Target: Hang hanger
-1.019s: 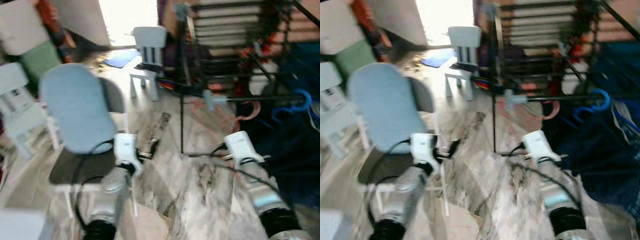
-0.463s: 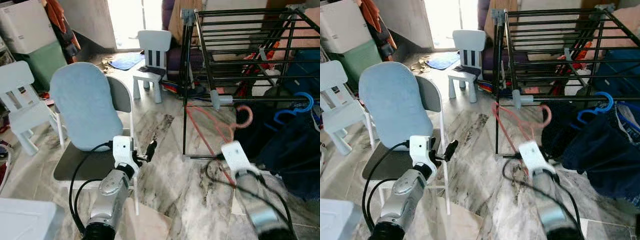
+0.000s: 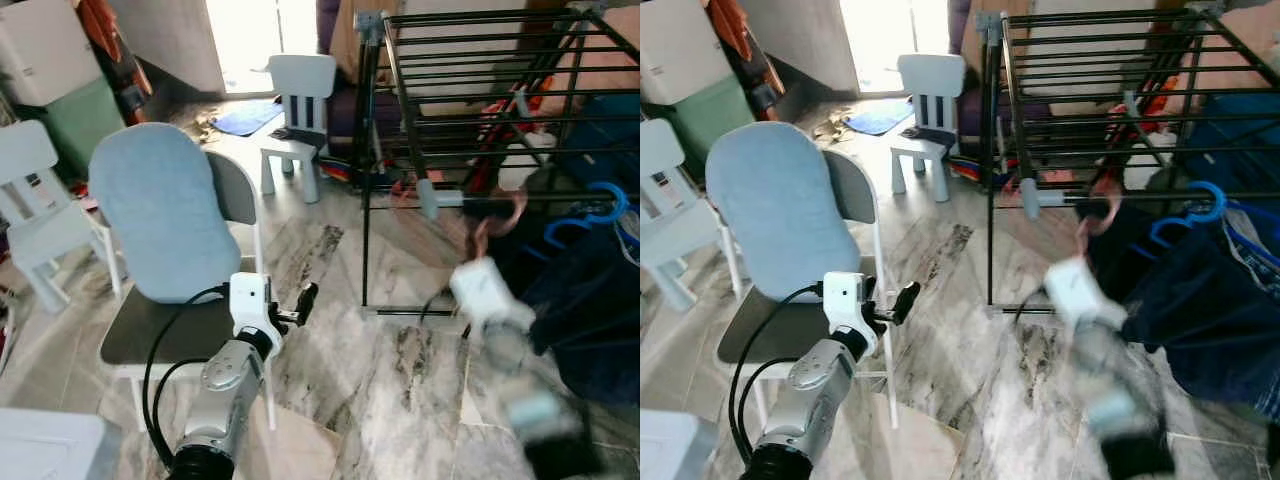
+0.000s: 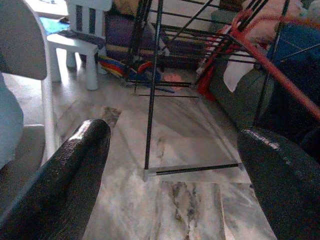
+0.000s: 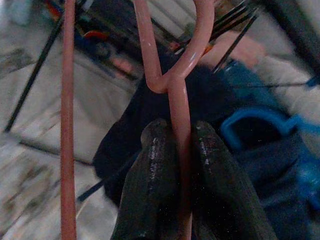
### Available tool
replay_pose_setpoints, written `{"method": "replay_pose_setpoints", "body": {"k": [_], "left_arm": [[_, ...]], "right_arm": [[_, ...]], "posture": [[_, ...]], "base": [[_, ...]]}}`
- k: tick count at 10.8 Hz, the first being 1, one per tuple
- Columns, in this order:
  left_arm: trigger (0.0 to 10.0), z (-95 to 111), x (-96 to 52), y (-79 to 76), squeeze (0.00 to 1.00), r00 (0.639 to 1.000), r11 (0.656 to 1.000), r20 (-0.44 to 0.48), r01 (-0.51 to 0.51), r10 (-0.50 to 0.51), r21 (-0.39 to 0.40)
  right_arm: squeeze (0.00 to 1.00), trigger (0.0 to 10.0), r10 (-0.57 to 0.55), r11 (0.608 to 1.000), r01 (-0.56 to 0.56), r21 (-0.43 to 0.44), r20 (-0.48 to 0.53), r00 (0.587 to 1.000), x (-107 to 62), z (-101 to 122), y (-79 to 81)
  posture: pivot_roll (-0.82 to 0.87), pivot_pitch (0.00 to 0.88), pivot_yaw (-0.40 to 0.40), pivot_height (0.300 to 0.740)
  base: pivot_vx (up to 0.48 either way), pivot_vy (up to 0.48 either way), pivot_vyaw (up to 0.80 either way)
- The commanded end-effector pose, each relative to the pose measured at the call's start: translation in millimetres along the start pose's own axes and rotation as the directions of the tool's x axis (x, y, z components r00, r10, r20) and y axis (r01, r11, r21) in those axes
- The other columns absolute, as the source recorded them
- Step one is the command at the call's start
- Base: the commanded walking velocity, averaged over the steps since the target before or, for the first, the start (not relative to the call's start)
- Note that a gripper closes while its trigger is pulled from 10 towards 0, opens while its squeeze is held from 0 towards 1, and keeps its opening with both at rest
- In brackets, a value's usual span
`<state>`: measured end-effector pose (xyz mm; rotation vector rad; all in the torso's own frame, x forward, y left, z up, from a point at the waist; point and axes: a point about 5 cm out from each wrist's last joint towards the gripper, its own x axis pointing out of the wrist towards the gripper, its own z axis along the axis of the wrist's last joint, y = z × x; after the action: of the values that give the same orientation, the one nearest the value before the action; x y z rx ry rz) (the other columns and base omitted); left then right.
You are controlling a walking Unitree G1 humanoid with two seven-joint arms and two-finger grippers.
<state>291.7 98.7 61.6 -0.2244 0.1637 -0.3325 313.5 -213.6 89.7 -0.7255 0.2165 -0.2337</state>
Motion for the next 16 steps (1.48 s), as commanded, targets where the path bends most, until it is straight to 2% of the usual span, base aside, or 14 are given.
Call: {"method": "replay_pose_setpoints", "body": {"k": [1,3,5,7,11,12,13,16], "left_arm": [[10.0,3,-0.5,1.1,0.0,1.0,1.0,0.006,-0.008,0.008,0.003],[10.0,1,-2.5,-0.5,0.0,1.0,1.0,-0.001,-0.008,0.008,-0.008],[10.0,-3,-2.8,-3.6,0.0,1.0,0.999,-0.01,-0.019,0.019,-0.04],[10.0,-4,-1.7,-3.7,0.0,1.0,0.998,-0.015,-0.029,0.028,-0.055],[10.0,-3,-0.4,-2.5,0.0,0.999,0.997,-0.019,-0.038,0.037,-0.068],[10.0,-4,-0.4,-2.3,0.0,0.999,0.997,-0.024,-0.038,0.037,-0.07],[10.0,-4,0.2,-2.5,0.0,0.999,0.997,-0.029,-0.038,0.036,-0.074],[10.0,-6,1.1,-6.7,0.0,0.999,0.996,-0.046,-0.021,0.018,-0.083]], "right_arm": [[0.0,10.0,0.009,1.0,-0.01,-0.028,-0.03,1.0,7.6,-1,-0.9],[0.0,10.0,0.059,0.996,-0.062,-0.058,-0.052,0.997,16.1,2,2.0],[0.0,10.0,0.161,0.978,-0.171,-0.118,-0.084,0.983,28.5,11,13.2],[0.0,10.0,0.194,0.963,-0.204,-0.177,-0.072,0.978,33.9,18,18.8],[0.0,10.0,0.225,0.958,-0.236,-0.165,-0.083,0.971,36.5,24,29.7],[0.83,10.0,0.246,0.953,-0.258,-0.155,-0.095,0.965,35.0,21,35.1],[1.0,10.0,0.266,0.95,-0.279,-0.143,-0.106,0.958,32.9,17,39.7],[1.0,10.0,0.258,0.952,-0.272,-0.14,-0.108,0.96,31.6,11,41.3]], "posture": [[-0.19,0.0,0.045,0.74],[-0.19,0.0,0.032,0.74],[-0.18,0.0,0.008,0.74],[-0.19,0.0,-0.001,0.74],[-0.18,0.0,-0.003,0.74],[-0.18,0.0,-0.003,0.74],[-0.18,0.0,-0.002,0.74],[-0.19,0.0,0.003,0.74]], "base": [[0.0,0.0,0.0],[0.0,0.0,0.0],[0.0,0.0,0.0],[0.0,0.0,0.0],[0.0,0.0,0.0],[0.0,0.0,0.0],[0.0,0.0,0.0],[0.0,0.0,0.0]]}}
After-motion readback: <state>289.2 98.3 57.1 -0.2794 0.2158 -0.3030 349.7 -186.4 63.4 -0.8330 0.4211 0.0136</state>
